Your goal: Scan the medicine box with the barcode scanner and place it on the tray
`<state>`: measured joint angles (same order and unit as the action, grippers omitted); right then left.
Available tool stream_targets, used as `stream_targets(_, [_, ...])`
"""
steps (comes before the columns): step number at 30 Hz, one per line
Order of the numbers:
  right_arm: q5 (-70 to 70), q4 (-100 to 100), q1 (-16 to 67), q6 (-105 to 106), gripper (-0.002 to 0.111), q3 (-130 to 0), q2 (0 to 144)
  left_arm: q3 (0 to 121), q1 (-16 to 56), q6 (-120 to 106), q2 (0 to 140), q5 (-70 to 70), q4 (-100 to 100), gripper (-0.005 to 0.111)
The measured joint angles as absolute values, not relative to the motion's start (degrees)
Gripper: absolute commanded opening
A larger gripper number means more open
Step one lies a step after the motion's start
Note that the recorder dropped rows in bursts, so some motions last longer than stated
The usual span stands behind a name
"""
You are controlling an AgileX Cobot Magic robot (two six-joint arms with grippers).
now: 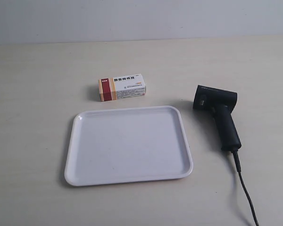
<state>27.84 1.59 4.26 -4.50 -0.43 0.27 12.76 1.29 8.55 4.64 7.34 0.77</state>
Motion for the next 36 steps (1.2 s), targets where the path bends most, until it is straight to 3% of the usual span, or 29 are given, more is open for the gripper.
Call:
stream_targets(9, [23.6,-8.6,4.5,-17.7,0.000,-2.9,0.3,42.3,4.4,13.1,40.9,-6.0,0.8,0.000])
stream_targets(17, [16.4,-10.3,10.4,-22.2,0.000,-2.9,0.3,47.8,30.5,9.9,66.4,-14.4,1.5,0.000])
stream_targets(27, [9.6,-10.3,10.6,-25.4,0.000,-11.3,6.6,52.7,32.2,6.5,76.2,-29.5,1.6,0.000])
stream_targets(36, [-15.7,-1.9,10.6,-23.7,0.000,-25.6,23.5,60.5,32.3,-2.2,78.7,-31.9,1.6,0.000])
